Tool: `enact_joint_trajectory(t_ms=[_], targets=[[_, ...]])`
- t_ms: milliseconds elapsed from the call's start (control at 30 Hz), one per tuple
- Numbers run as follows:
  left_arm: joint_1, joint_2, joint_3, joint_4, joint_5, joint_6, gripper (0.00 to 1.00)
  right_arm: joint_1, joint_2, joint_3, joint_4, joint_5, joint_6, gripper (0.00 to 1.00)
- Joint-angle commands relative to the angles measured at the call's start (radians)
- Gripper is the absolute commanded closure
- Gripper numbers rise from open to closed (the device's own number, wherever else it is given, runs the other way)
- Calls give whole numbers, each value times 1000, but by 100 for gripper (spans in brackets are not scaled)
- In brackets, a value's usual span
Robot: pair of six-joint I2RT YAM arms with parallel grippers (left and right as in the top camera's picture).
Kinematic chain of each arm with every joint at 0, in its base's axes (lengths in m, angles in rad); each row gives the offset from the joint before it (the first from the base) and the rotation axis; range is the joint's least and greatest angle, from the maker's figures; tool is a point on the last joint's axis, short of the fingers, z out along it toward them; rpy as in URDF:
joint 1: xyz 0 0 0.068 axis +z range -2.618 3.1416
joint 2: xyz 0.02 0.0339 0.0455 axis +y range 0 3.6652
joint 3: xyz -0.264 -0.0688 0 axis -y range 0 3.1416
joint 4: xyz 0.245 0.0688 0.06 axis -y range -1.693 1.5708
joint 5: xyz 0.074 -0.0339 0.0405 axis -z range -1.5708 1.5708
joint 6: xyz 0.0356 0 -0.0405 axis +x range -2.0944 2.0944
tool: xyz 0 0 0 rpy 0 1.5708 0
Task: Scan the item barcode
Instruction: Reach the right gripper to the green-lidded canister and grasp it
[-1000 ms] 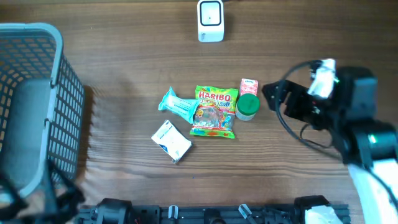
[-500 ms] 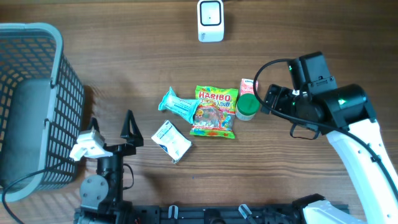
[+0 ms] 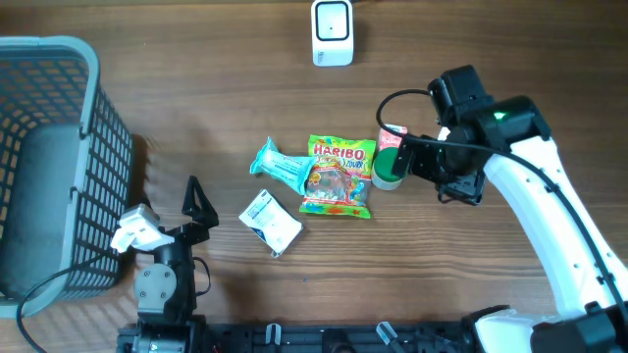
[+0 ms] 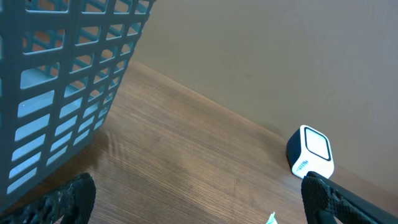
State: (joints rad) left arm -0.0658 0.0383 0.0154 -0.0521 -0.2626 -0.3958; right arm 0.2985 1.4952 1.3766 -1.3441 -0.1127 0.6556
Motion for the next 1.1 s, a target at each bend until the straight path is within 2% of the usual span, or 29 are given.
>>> enact_joint_trajectory(t_ms=[0,167,400,500,633,767,833,867,900,1000,1067], targets=[[6,-5,-10,4,5,-9,0,5,107,24,60,-16,97,0],[6,-5,-10,4,5,-9,0,5,230,26,240,-48,138,0],[6,-5,-10,4,5,-9,0,6,333,26,286,-15,122,1],[6,-5,-10,4,5,-9,0,6,385,26,286,-15,103,11],[6,-5,-10,4,5,-9,0,8,399,26,286,-14,69,32],[6,-5,-10,4,5,-9,0,8,395,27,264,8,-206,45],[6,-5,-10,4,5,-9,0,8,391,50,229,72,-309,44],[6,-5,-10,4,5,-9,0,8,391,95,187,125,-424,44],[6,-5,-10,4,5,-9,0,8,391,122,167,163,-458,43],[6,-5,-10,4,5,-9,0,8,391,200,116,227,-556,35],[6,-5,-10,4,5,-9,0,8,391,249,93,226,-584,21]])
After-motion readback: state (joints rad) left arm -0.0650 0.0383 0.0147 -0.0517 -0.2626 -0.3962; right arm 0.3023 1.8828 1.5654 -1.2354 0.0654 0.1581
